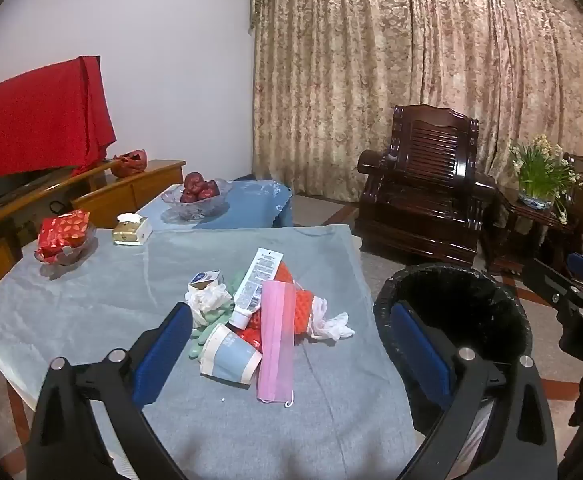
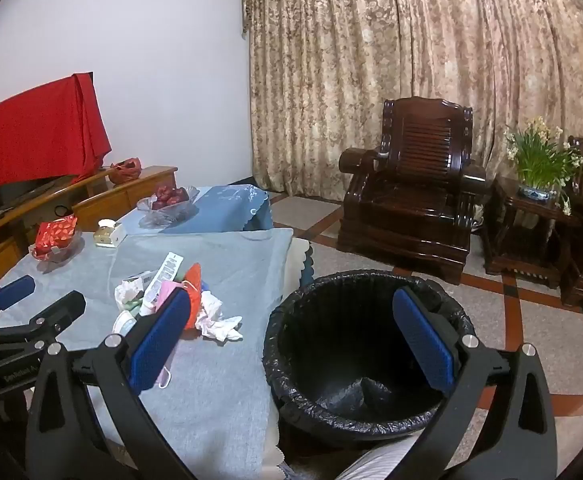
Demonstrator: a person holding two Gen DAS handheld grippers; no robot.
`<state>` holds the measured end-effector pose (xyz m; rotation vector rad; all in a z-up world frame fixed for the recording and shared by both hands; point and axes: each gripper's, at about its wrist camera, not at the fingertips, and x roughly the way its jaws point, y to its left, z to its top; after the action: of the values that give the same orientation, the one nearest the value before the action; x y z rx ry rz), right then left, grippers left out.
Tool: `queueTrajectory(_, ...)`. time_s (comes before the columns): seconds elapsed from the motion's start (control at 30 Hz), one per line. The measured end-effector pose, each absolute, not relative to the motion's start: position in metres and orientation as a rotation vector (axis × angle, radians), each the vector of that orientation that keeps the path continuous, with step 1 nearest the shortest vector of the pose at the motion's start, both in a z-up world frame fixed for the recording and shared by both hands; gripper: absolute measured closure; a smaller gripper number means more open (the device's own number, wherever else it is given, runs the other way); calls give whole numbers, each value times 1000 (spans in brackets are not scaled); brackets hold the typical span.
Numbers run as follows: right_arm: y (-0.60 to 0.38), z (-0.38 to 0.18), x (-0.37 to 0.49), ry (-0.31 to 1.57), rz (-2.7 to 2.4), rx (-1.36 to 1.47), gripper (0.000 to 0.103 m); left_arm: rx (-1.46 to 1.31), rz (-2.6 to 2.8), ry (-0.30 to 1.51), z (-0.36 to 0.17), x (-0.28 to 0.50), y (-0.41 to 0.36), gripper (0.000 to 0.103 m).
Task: Collect trash
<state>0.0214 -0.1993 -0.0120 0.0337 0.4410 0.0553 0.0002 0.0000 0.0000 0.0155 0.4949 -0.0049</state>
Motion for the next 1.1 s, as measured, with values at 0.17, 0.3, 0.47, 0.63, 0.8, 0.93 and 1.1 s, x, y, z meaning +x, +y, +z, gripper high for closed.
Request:
queueTrajectory(0.17,-199,-12,21,442,55,33,5,17,-5,489,0,0,0,6)
queueTrajectory(0.3,-199,-12,22,443,55,34,5,15,-4,493,0,1,1,6)
queueTrajectory(0.47,-199,-13,22,443,56,35,5,16,-2,487,0,0,0,6)
queueTrajectory(0.63,-199,-13,23,444,56,37,5,18,-1,488,-1,1,1,6)
queueTrajectory(0.8,-199,-13,23,445,57,36,5,19,-1,489,-1,6,4,6)
queueTrajectory(0.93,-199,-12,23,445,57,37,5,19,-1,488,-1,7,4,6)
queueTrajectory(1.1,-199,-13,23,446,58,36,5,19,-1,489,0,6,4,6)
